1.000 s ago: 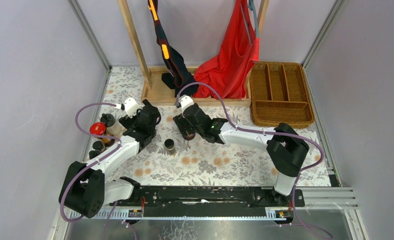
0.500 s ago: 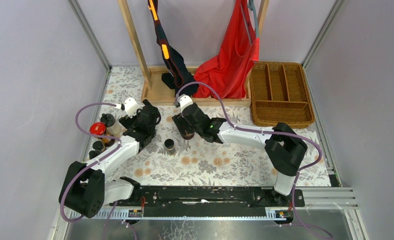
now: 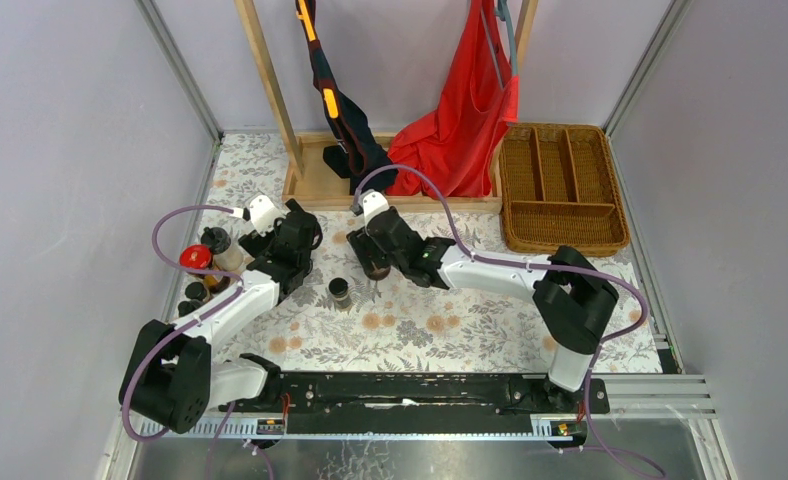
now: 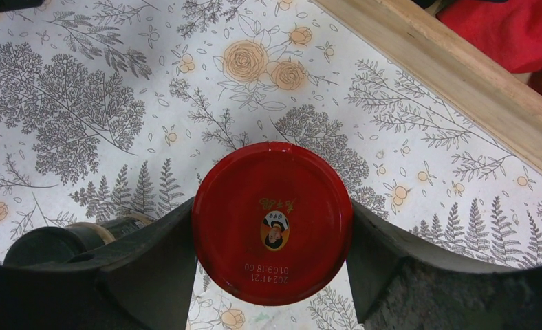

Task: Organize the condiment bottles
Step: Pick up the bottle from the center of the board.

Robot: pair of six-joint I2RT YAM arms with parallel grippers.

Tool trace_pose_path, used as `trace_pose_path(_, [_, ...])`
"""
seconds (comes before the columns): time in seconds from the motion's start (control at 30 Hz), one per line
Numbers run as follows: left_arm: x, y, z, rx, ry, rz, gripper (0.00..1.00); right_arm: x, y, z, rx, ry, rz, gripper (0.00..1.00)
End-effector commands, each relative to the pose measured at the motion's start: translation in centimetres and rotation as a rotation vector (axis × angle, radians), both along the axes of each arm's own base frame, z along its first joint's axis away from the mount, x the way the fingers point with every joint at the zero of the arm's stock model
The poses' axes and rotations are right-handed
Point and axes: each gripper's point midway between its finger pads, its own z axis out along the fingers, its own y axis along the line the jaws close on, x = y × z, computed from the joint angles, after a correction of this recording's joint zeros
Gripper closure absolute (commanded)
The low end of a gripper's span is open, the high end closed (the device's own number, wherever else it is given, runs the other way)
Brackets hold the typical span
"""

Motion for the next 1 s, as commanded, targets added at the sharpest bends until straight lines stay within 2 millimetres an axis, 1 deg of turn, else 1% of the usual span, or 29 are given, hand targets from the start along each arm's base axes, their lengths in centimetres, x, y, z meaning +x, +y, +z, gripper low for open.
trace_pose_path(0.0, [0.9,-0.1,0.8,-0.026,-0.053,0.016,0.0,-0.1,-0.4,3.2,0.062,-0.05,-0.031,1.0])
trace_pose_path(0.17, [0.8,0.0,0.8,-0.025,-0.051,0.017,0.0,-0.5,-1.2,4.1,0.085,-0.057,-0.048,1.0])
trace_pose_path(0.2, [0.8,0.0,0.8,-0.025,-0.051,0.017,0.0,-0.7,-1.5,4.3,0.089,-0.06,-0.054,1.0])
trace_pose_path(0.27, [0.8,-0.1,0.7,-0.025,-0.049,0.016,0.0,-0.8,-2.3,5.4,0.103,-0.079,-0.066,1.0])
trace_pose_path(0.3, [0.8,0.0,0.7,-0.025,-0.05,0.016,0.0,-0.9,-2.7,5.4,0.098,-0.082,-0.076,1.0])
trace_pose_path(0.37, [0.8,0.0,0.7,-0.027,-0.051,0.018,0.0,-0.9,-3.7,6.1,0.097,-0.098,-0.098,1.0])
trace_pose_path(0.6, [0.8,-0.1,0.7,-0.029,-0.052,0.016,0.0,-1.8,-7.0,7.4,0.08,-0.124,-0.155,1.0])
trace_pose_path(0.77, [0.8,-0.1,0.7,-0.031,-0.051,0.013,0.0,-2.2,-9.9,8.9,0.094,-0.165,-0.218,1.0])
trace_pose_path(0.9, [0.8,-0.2,0.5,-0.033,-0.047,0.012,0.0,-2.2,-12.6,9.7,0.105,-0.18,-0.275,1.0])
trace_pose_path(0.97, [0.8,-0.2,0.5,-0.032,-0.044,0.011,0.0,-1.9,-14.1,9.6,0.107,-0.178,-0.312,1.0])
